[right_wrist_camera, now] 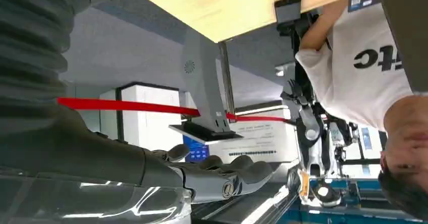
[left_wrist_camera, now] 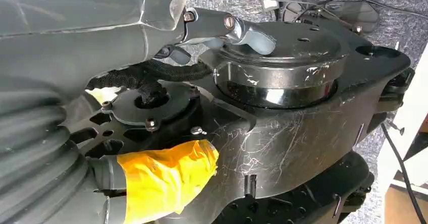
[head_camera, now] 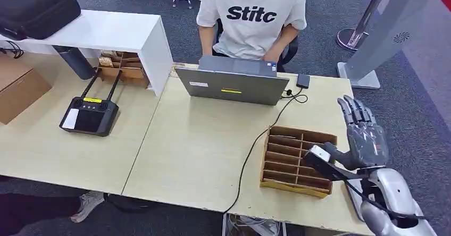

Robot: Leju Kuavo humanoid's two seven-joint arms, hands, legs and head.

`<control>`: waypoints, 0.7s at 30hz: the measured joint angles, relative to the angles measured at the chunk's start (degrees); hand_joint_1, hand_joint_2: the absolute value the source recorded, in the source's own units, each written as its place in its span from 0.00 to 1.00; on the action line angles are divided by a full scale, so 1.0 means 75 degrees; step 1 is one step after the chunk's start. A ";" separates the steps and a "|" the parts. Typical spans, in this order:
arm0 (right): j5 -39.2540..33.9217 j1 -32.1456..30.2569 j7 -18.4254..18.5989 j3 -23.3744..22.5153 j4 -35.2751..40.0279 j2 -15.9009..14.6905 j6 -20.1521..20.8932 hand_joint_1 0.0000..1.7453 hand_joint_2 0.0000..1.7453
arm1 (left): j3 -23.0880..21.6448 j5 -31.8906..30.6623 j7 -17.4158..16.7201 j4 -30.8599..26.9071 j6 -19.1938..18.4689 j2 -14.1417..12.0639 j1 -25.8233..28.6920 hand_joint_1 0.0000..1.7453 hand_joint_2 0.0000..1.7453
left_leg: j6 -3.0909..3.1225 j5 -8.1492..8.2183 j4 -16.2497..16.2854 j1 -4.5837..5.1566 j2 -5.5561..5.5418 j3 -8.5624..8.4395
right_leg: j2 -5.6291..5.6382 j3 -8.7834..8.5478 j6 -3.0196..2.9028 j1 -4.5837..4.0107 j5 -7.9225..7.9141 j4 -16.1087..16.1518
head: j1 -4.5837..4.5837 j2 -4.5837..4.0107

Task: Pass the card to the sensor for recognition and then transmit it.

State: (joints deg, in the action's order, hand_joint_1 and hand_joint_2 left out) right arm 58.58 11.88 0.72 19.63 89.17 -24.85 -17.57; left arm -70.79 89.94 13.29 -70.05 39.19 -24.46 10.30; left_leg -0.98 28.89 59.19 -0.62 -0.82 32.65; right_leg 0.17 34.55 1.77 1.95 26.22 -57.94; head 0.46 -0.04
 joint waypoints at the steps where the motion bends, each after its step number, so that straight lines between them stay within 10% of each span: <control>1: -0.0029 0.0000 0.0003 0.0020 -0.0050 0.0000 0.0029 0.00 1.00 | 0.0000 -0.0003 -0.0003 0.0000 0.0000 -0.0003 0.0000 0.00 1.00 | 0.0000 0.0000 0.0000 0.0000 0.0000 0.0000 | 0.0000 0.0000 0.0000 0.0000 0.0000 0.0000 | 0.0000 0.0000; 21: -0.0020 0.0031 0.0152 0.0169 -0.0958 0.0003 0.0285 0.00 1.00 | 0.0017 -0.0003 -0.0058 -0.0023 0.0017 -0.0044 -0.0002 0.00 1.00 | 0.0000 0.0000 0.0000 0.0000 0.0000 0.0000 | -0.0001 0.0000 0.0000 0.0000 0.0000 0.0000 | 0.0000 0.0000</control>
State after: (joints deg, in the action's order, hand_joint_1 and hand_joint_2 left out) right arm 58.42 12.11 1.86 20.90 81.99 -24.83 -15.43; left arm -70.66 89.92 12.85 -70.23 39.32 -24.79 10.28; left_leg -0.98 28.89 59.19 -0.62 -0.83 32.65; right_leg 0.16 34.55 1.77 1.95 26.22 -57.94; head 0.46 -0.04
